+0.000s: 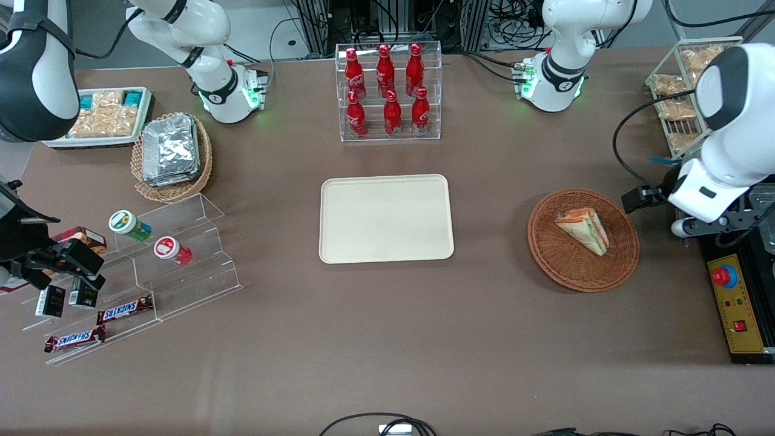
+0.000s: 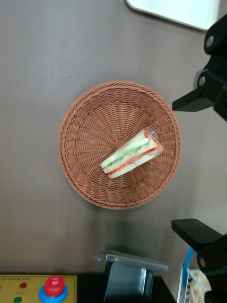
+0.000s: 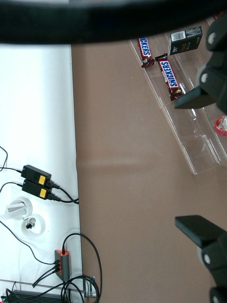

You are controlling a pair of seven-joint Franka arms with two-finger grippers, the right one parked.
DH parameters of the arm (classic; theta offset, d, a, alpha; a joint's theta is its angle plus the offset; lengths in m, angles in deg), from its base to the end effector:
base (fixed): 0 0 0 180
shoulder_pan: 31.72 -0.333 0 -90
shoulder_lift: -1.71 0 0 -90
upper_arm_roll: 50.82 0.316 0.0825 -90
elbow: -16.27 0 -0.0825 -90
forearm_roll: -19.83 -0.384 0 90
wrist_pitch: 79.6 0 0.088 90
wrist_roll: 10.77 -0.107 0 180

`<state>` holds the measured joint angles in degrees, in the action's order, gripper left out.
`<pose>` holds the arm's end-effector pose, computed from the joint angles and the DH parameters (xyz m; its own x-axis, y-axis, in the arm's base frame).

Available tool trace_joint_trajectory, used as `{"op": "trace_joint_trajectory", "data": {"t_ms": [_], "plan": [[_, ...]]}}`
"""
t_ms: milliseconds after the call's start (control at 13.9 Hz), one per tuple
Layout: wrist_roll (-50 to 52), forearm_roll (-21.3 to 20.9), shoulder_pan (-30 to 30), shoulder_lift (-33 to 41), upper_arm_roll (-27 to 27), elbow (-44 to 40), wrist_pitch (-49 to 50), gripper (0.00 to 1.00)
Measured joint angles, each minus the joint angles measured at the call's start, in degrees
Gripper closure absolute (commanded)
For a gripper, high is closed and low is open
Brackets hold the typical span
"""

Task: Place sandwich from basket to tray
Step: 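Move the left gripper over the sandwich in the wicker basket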

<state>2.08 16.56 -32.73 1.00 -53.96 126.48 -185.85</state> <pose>0.5534 -0.0160 0.4742 0.9831 0.1700 -0.0681 0.1653 -0.9838 -0.0695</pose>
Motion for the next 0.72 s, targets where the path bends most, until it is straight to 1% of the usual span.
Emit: {"op": "trace_joint_trajectory", "data": {"t_ms": [360,719], "plan": [[9.67,0.00,0.03,1.26,-0.02,12.42,-12.19,0.00],[16.12,0.00,0.12,0.88,-0.14,17.08,-17.98,0.00]]}}
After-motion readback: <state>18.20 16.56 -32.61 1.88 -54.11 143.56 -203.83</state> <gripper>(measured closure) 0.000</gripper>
